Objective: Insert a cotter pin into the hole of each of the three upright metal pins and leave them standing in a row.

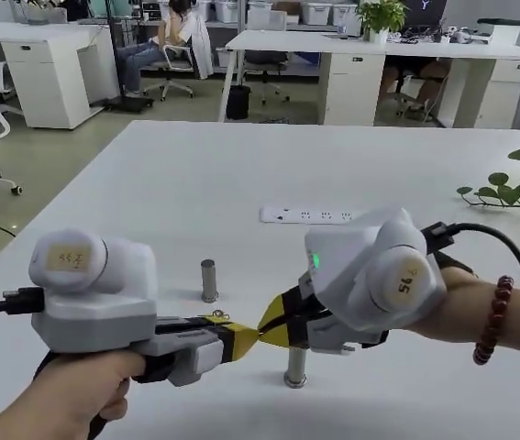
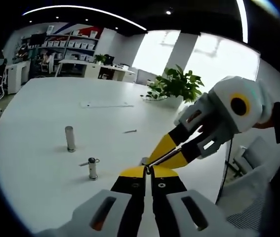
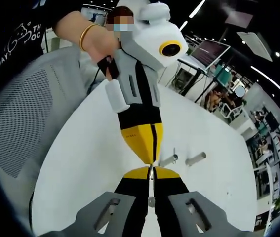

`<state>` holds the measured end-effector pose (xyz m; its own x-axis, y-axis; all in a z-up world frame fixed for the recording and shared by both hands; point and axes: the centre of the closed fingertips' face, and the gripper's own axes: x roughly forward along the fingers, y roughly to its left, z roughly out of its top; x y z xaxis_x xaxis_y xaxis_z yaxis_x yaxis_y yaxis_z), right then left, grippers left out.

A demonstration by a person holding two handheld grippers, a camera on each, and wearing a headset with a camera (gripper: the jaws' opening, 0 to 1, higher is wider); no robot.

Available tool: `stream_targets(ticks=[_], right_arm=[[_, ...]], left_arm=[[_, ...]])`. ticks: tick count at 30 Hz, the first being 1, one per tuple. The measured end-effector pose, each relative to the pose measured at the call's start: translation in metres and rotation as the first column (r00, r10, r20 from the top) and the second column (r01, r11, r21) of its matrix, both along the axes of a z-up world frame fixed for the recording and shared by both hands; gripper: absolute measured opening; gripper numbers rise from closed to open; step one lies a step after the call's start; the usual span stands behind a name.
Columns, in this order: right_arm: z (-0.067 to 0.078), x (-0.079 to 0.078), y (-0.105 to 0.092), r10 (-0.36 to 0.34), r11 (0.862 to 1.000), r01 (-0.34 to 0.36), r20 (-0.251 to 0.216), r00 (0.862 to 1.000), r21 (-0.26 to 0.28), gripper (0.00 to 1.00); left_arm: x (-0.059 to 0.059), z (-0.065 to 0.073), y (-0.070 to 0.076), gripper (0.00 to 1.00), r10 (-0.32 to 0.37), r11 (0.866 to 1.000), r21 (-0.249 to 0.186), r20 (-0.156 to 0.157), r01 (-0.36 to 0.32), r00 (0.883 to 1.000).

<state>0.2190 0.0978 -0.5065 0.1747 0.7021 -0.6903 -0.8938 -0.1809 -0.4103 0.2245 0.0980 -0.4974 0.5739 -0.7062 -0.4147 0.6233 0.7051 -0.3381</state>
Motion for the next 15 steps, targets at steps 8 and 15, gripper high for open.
stream_targets(ticks=[8,15], right_arm=[[0.0026,0.0017,0.0004,-0.043,0.998,0.044,-0.033,0.999,0.038,0.00],[0.0023,0.0035,-0.0019,-0.080,0.995,0.084,-0.067,0.995,0.059,0.00]], left_arm=[[0.0018,0.0039,0.0000,0.00,-0.024,0.999,0.042,0.070,0.021,0.997],[0.0023,0.0071,-0.0001,0.00,-0.039,0.998,0.051,0.103,0.034,0.994]])
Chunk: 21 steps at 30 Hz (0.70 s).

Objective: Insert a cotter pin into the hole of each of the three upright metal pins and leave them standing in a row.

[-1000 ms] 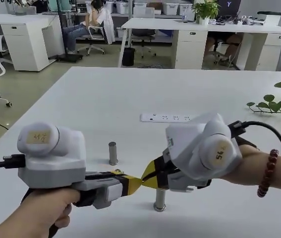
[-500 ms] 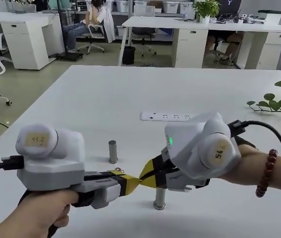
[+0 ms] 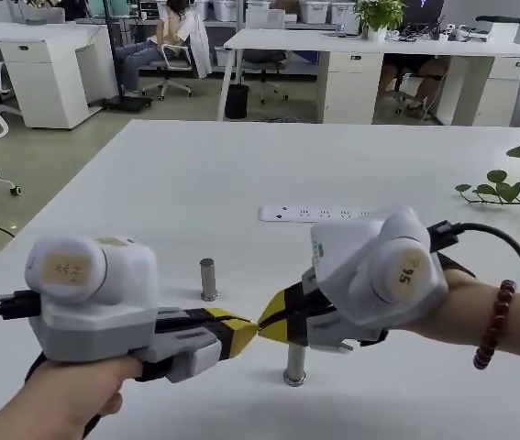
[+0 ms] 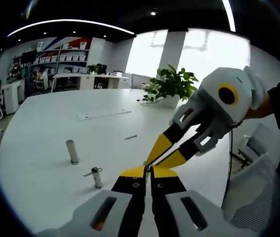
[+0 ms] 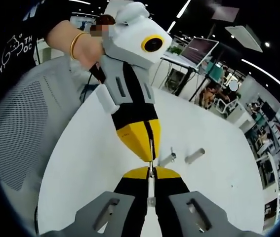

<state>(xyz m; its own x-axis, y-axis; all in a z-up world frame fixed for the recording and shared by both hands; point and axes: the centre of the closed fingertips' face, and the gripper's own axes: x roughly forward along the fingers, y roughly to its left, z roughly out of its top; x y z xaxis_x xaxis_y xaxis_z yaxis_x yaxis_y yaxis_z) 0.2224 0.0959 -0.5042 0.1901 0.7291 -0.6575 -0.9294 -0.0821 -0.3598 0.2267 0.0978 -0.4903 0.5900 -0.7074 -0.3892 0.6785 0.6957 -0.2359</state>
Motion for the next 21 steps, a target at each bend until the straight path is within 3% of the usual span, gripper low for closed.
stream_targets(ticks=[4,9,13,17,21], right_arm=[[-0.001,0.001,-0.002,-0.040,0.999,0.042,-0.060,0.997,0.033,0.00],[-0.001,0.002,-0.004,-0.088,0.992,0.101,-0.156,0.984,0.078,0.01],[0.000,0.000,-0.008,-0.120,0.981,0.156,-0.267,0.956,0.118,0.05],[0.001,-0.004,-0.010,-0.132,0.965,0.207,-0.380,0.915,0.163,0.06],[-0.001,-0.006,-0.014,-0.135,0.953,0.239,-0.449,0.883,0.185,0.08]], left_arm=[[-0.003,0.002,0.000,0.00,-0.014,1.000,0.005,0.014,0.014,1.000],[-0.005,0.003,0.001,0.00,-0.028,1.000,0.016,0.033,0.027,0.999],[-0.007,0.004,0.003,0.00,-0.039,0.999,0.016,0.047,0.039,0.998],[-0.009,0.000,0.005,0.00,-0.063,0.998,0.032,0.062,0.061,0.996],[-0.013,0.000,0.004,0.00,-0.088,0.996,0.017,0.079,0.087,0.993]])
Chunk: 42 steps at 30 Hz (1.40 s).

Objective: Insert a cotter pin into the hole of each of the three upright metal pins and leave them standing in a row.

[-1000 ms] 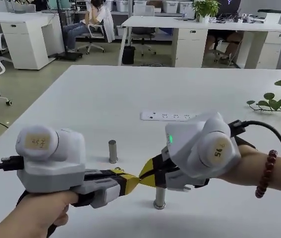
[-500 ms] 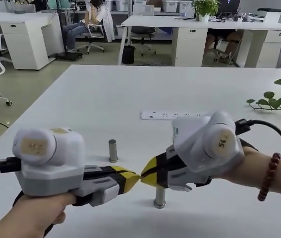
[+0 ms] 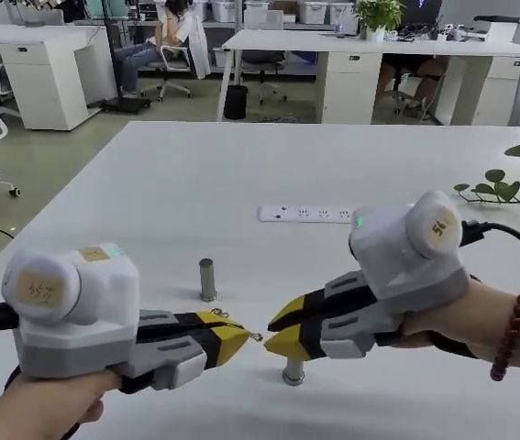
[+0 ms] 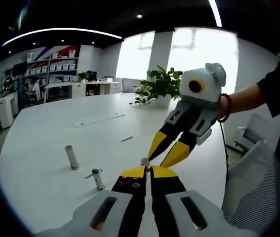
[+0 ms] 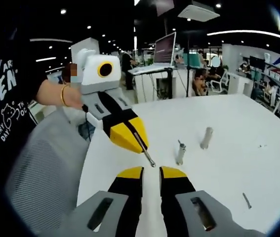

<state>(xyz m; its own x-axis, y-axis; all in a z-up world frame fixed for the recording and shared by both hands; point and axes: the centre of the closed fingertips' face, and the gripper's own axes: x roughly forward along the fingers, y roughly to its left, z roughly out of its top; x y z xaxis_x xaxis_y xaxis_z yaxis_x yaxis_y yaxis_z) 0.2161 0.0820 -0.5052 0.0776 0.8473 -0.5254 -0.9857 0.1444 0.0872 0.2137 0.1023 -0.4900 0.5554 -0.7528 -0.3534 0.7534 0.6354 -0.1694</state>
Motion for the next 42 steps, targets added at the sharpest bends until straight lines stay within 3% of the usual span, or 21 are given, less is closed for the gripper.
stream_targets(ticks=[2,7,17,27,35,37,42], right_arm=[[-0.001,-0.005,-0.001,-0.002,1.000,0.003,-0.064,0.998,0.027,0.08],[0.001,-0.012,-0.003,0.012,0.997,-0.001,-0.146,0.989,0.079,0.08],[0.007,-0.031,-0.003,0.076,0.987,-0.042,-0.219,0.973,0.157,0.07],[0.009,-0.047,0.000,0.138,0.981,-0.103,-0.216,0.967,0.166,0.02],[0.007,-0.049,-0.002,0.150,0.983,-0.125,-0.200,0.968,0.133,0.00],[0.004,-0.050,-0.002,0.165,0.983,-0.148,-0.164,0.973,0.108,0.00],[0.000,-0.051,-0.003,0.174,0.984,-0.167,-0.125,0.977,0.069,0.00]], left_arm=[[-0.003,0.000,-0.001,0.00,-0.014,1.000,-0.006,0.008,0.014,1.000],[-0.010,0.004,-0.005,0.00,-0.057,0.998,-0.029,0.031,0.058,0.998],[-0.026,0.008,-0.015,0.00,-0.130,0.982,-0.138,-0.001,0.129,0.991],[-0.036,0.015,-0.022,0.00,-0.188,0.964,-0.191,0.006,0.185,0.982],[-0.039,0.011,-0.023,0.00,-0.200,0.963,-0.183,0.001,0.197,0.980],[-0.040,0.009,-0.024,0.00,-0.206,0.964,-0.170,-0.002,0.202,0.979],[-0.041,0.004,-0.024,0.00,-0.211,0.967,-0.149,-0.005,0.208,0.977]])
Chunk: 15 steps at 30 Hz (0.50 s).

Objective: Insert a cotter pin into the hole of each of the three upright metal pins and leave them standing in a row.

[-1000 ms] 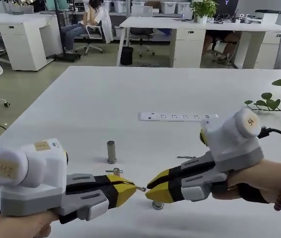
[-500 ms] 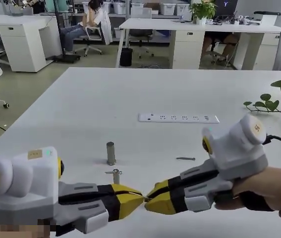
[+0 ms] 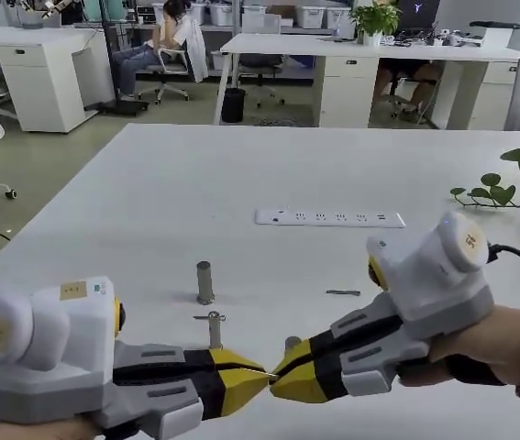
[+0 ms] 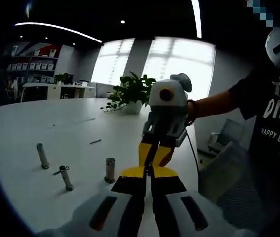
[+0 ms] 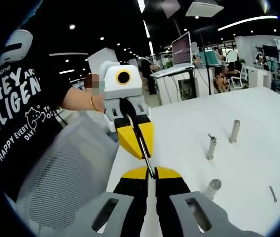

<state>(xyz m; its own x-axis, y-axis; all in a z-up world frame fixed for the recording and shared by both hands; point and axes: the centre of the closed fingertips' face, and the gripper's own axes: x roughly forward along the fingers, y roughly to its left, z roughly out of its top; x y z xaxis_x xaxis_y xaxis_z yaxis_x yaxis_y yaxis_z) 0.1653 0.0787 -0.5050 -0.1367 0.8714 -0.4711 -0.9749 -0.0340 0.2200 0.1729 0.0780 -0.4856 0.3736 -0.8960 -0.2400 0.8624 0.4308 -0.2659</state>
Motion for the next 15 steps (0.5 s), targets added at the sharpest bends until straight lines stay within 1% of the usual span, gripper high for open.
stream_targets(ticks=[4,5,6,8,10,12,15], right_arm=[[-0.003,0.000,-0.001,0.011,1.000,-0.010,0.039,0.999,-0.029,0.00],[-0.003,0.000,-0.002,0.021,0.999,-0.019,0.054,0.998,-0.037,0.00],[-0.004,-0.001,-0.002,0.024,0.999,-0.021,0.060,0.998,-0.043,0.00],[-0.006,-0.001,-0.002,0.034,0.998,-0.028,0.089,0.996,-0.060,0.00],[-0.007,0.001,-0.003,0.036,0.997,-0.028,0.111,0.993,-0.072,0.00],[-0.008,0.002,-0.005,0.036,0.996,-0.026,0.124,0.992,-0.082,0.00],[-0.009,0.006,-0.008,0.033,0.995,-0.018,0.151,0.988,-0.098,0.00]], left_arm=[[0.002,-0.004,0.000,0.01,0.006,1.000,0.024,0.007,-0.006,1.000],[0.003,-0.006,0.000,0.02,0.011,1.000,0.029,0.007,-0.011,1.000],[0.003,-0.006,0.000,0.03,0.014,0.999,0.031,0.006,-0.014,1.000],[0.005,-0.008,0.001,0.03,0.019,0.999,0.037,0.009,-0.020,1.000],[0.006,-0.009,0.000,0.04,0.022,0.999,0.047,0.014,-0.023,1.000],[0.008,-0.011,-0.001,0.04,0.031,0.998,0.054,0.012,-0.031,0.999],[0.011,-0.014,-0.001,0.04,0.045,0.997,0.069,0.020,-0.047,0.999]])
